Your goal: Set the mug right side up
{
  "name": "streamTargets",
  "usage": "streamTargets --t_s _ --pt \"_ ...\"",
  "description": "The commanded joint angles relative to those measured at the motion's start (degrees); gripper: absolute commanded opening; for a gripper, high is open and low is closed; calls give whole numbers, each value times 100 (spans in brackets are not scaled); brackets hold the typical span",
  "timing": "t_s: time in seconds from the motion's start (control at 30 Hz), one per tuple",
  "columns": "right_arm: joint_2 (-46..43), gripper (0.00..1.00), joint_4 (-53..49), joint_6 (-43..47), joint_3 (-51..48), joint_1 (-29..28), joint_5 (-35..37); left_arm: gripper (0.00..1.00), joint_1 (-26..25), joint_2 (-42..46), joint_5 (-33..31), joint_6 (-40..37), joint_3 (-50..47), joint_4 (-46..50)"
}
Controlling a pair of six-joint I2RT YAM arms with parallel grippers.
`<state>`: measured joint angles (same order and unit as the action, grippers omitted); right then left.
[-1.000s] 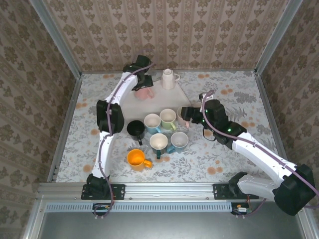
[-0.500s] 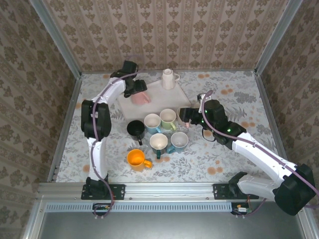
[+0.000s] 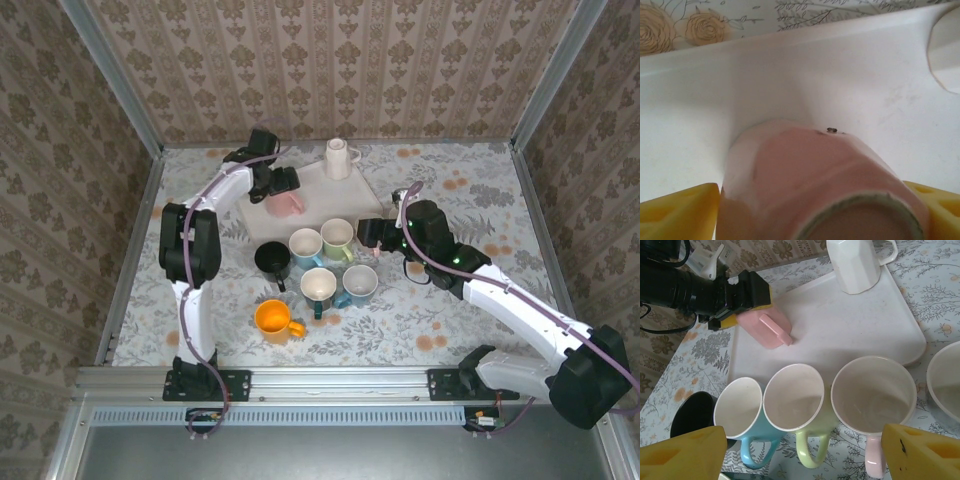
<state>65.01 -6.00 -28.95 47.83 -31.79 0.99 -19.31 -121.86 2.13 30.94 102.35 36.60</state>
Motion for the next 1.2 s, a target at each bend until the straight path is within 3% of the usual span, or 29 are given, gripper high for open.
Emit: streamTargets --t_s 0.0,0.37,0.63,0.77,0.87,0.93,1.17 --pt "68 83 33 -24 174 -38 -86 100 16 9 -286 73 573 785" --pt "133 83 -13 -15 173 -73 -80 98 -109 -900 -616 254 2057 2146" --pt "221 83 27 5 176 -73 -86 94 -145 -1207 -528 373 2246 2327" --pt "283 83 62 -35 200 -82 -132 83 -83 -1295 -296 429 2229 2173" --pt "275 82 60 -57 200 -93 -147 59 -55 -1210 -235 415 2140 1994" --pt "251 82 69 -75 187 -103 -146 50 -34 -1090 -222 415 2022 1871" --pt "178 82 -8 -29 257 -133 -113 46 101 -245 -194 580 1238 1240"
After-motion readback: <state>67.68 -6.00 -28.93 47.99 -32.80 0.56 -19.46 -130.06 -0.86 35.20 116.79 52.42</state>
